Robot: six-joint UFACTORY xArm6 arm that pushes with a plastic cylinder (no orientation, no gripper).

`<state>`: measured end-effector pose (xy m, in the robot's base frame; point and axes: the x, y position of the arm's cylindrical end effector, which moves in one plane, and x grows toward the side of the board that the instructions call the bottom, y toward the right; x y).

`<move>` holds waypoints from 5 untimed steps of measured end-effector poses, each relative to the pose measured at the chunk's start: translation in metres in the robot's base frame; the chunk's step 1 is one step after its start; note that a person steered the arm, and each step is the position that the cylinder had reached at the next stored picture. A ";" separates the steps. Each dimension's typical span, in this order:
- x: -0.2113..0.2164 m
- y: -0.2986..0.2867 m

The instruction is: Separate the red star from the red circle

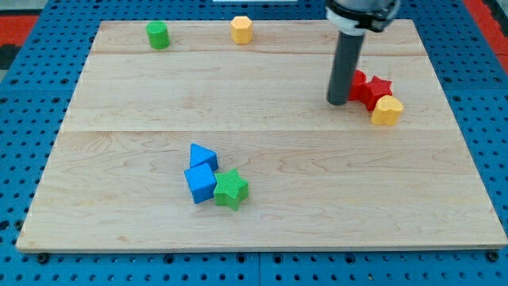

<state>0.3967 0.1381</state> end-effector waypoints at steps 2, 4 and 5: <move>0.047 0.061; -0.019 0.024; -0.047 0.022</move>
<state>0.3498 0.1600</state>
